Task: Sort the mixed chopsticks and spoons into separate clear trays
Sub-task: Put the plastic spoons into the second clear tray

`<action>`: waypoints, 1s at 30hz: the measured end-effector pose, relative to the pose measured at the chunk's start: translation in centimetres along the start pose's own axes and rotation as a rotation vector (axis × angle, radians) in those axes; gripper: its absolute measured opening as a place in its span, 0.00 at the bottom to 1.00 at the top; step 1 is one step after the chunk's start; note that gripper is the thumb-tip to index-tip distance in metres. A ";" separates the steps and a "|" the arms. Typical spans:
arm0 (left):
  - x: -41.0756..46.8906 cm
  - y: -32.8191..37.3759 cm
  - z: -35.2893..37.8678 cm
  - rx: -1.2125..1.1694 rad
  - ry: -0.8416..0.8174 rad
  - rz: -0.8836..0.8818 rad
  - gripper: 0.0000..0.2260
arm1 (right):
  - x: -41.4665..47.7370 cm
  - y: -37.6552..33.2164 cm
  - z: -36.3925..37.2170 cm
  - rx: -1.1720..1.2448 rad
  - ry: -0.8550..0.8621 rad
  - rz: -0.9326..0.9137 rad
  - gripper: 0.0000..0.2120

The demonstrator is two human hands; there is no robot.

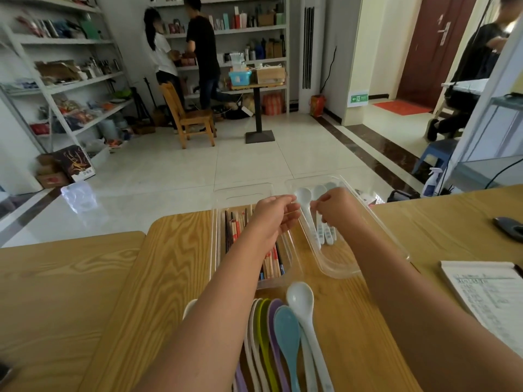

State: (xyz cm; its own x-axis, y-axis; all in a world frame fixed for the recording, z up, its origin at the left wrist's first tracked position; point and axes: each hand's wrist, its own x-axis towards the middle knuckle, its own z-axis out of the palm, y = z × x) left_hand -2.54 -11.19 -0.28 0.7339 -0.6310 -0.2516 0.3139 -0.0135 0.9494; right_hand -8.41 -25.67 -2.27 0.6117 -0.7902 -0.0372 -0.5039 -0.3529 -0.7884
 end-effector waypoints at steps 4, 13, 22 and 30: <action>-5.4 -0.1 -0.2 -0.119 -0.041 0.035 0.10 | -7.8 -0.3 -2.6 0.160 0.047 -0.091 0.11; -19.4 -8.6 -2.3 -0.231 0.003 -0.010 0.09 | -22.3 6.7 -1.1 0.229 -0.079 0.000 0.06; -22.6 -12.5 -2.6 -0.192 0.051 -0.099 0.10 | -24.6 9.8 1.5 0.153 -0.048 0.015 0.08; -22.5 -11.8 -3.0 -0.197 0.071 -0.071 0.10 | -24.7 9.3 2.5 0.115 -0.071 0.030 0.08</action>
State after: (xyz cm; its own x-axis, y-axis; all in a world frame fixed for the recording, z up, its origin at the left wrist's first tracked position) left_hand -20.99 5.48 -6.35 0.7441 -0.5774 -0.3360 0.4731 0.1002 0.8753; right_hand -26.63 -8.16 -10.20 0.6412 -0.7606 -0.1018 -0.4520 -0.2671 -0.8511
